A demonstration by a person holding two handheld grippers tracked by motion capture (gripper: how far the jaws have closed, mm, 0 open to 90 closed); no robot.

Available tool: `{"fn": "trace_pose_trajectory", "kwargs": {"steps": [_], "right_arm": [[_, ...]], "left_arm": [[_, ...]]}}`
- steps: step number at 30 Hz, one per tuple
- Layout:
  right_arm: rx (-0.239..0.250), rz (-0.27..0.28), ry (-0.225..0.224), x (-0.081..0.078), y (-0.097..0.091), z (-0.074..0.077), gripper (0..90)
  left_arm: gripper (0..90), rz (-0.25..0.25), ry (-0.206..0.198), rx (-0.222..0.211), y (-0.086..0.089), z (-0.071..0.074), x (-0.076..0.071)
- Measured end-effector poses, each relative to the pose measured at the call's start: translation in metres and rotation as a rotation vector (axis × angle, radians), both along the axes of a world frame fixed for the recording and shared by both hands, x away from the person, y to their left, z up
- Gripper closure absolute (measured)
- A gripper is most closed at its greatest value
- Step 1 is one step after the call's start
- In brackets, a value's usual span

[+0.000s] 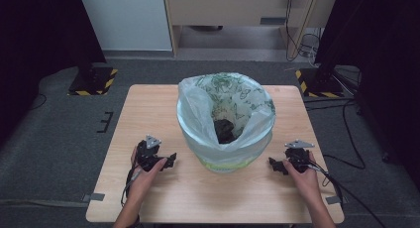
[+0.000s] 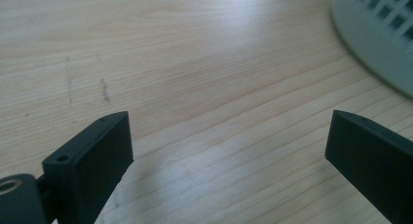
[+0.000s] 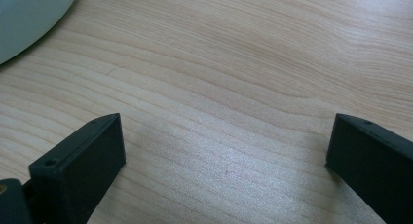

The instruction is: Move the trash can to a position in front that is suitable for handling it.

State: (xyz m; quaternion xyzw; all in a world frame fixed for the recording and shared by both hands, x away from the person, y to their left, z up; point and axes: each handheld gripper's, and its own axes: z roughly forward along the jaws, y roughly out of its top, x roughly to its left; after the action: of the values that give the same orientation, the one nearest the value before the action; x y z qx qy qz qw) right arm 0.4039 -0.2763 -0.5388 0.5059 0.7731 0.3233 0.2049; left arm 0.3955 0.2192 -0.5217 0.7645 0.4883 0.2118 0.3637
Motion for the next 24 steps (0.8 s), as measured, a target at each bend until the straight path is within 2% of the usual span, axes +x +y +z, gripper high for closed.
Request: {"fn": "trace_pose_trajectory", "kwargs": {"steps": [3,6,14,15,17,24], "right_arm": [[-0.003,0.001,-0.002,0.000,0.000,0.000,0.9],[-0.002,-0.005,-0.001,-0.001,-0.001,0.000,1.0],[0.000,-0.016,0.000,-0.002,0.000,0.000,0.9],[0.001,-0.016,0.001,-0.002,0.000,0.000,1.0],[0.001,-0.017,0.001,-0.002,0.000,0.000,1.0],[-0.003,-0.014,-0.003,-0.002,-0.001,0.000,1.0]], "left_arm": [[2.3,-0.019,-0.014,-0.016,-0.007,0.004,-0.003],[2.2,-0.014,-0.016,-0.036,-0.013,0.007,-0.004],[2.5,0.048,-0.034,-0.076,-0.029,0.017,-0.004],[2.5,0.046,-0.031,-0.062,-0.031,0.017,-0.003],[2.6,0.030,-0.029,-0.063,-0.035,0.017,-0.002],[2.5,0.009,-0.030,-0.088,-0.044,0.019,0.001]]}}
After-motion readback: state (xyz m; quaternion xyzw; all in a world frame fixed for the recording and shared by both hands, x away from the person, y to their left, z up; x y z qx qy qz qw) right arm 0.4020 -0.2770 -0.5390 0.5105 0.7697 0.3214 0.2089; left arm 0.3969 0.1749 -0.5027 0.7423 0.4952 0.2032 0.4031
